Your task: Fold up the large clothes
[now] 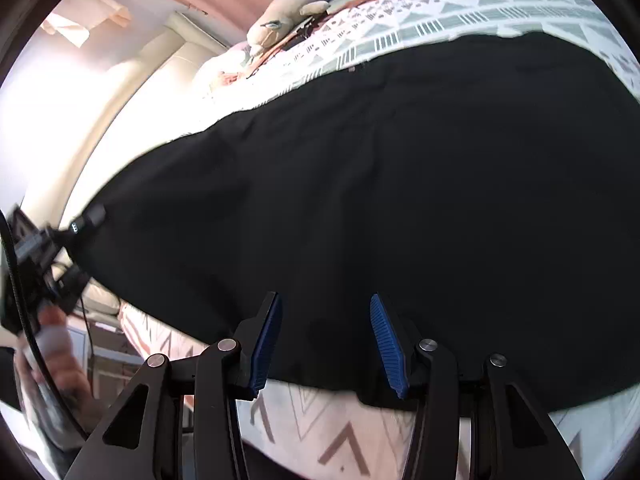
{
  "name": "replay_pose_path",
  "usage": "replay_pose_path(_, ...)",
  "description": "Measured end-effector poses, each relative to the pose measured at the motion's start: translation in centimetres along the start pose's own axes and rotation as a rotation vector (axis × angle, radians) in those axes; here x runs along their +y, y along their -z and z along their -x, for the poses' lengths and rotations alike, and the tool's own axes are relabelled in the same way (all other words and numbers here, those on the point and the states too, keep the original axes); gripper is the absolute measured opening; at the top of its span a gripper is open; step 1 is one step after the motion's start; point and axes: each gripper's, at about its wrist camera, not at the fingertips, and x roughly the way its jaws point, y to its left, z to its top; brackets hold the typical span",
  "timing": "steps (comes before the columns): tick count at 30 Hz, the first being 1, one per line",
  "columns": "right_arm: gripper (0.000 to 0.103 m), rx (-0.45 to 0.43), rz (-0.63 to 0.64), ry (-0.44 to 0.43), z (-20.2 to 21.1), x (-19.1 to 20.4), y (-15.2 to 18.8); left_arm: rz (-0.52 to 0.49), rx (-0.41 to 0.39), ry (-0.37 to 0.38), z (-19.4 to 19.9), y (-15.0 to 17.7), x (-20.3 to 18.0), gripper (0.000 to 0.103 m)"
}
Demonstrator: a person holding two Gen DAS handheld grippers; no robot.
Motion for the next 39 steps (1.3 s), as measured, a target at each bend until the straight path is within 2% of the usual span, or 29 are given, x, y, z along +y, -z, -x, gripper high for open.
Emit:
replay_pose_path(3,0.048,0.024,-0.012,-0.017,-0.9,-0.1,1.2,-0.038,-0.002,0.01,0.1,0.1,-2.1,0.013)
replay_pose_path(7,0.044,0.046,-0.032,0.024,-2.3,-0.5,2.8,-0.112,0.016,0.027,-0.2,0.8,-5.2,0.012)
replay_pose_path(10,0.04,0.055,-0.1,-0.006,-2.8,-1.8,2.8,-0.166,0.019,0.039,-0.5,1.7,-7.7,0.012)
replay_pose_path(19,0.039,0.089,-0.151,-0.101,-2.0,-3.3,2.3,-0.279,0.065,0.088,-2.8,3.9,-15.9,0.012)
replay_pose_path(27,0.04,-0.113,-0.221,-0.109,6.3,-7.6,1.5,-0.345,0.125,0.114,-5.5,6.6,-20.6,0.012)
replay_pose_path(32,0.04,-0.215,-0.306,-0.108,11.4,-11.4,2.6,-0.391,0.175,0.095,-8.5,8.6,-23.2,0.012)
replay_pose_path(39,0.041,-0.315,-0.428,-0.062,16.4,-17.1,5.0,-0.465,0.321,0.043,-14.8,14.0,-25.4,0.012)
